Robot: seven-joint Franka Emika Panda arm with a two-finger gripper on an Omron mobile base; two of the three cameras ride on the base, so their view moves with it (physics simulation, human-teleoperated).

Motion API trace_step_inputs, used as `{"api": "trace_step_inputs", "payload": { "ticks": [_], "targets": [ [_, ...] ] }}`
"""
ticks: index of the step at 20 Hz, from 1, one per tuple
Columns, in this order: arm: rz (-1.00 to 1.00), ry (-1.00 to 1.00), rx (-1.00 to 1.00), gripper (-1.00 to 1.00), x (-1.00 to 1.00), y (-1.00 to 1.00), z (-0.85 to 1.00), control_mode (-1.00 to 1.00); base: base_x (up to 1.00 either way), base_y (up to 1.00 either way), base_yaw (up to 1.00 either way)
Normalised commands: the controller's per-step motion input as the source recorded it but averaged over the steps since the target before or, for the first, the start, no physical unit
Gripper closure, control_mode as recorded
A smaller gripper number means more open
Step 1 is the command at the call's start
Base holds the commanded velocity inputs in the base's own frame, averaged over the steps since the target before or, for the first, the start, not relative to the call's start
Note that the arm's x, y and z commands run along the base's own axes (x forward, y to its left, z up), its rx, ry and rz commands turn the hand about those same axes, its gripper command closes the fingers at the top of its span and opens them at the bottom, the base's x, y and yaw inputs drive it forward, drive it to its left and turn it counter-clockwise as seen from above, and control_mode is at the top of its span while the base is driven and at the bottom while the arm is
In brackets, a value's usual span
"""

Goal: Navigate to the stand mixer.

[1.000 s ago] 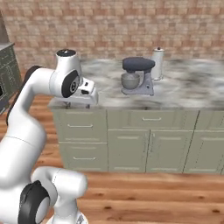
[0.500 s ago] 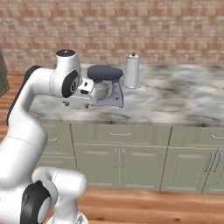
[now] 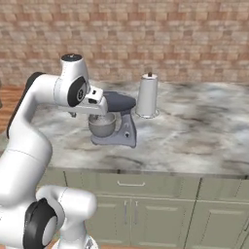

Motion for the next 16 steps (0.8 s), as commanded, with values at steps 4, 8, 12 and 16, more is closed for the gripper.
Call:
{"api": "trace_step_inputs", "payload": {
  "ticks": [4, 8, 12, 16],
  "targets": [
    [0.00, 0.00, 0.00, -1.00, 0.00, 0.00, 0.00, 1.00, 0.77, -0.32, 0.09],
    [0.00, 0.00, 0.00, -1.00, 0.00, 0.00, 0.00, 1.00, 0.70, -0.36, 0.12],
    [0.00, 0.00, 0.00, -1.00, 0.00, 0.00, 0.00, 1.00, 0.62, -0.24, 0.14],
    [0.00, 0.00, 0.00, -1.00, 0.00, 0.00, 0.00, 1.00, 0.85, -0.09, 0.09]
  ]
}}
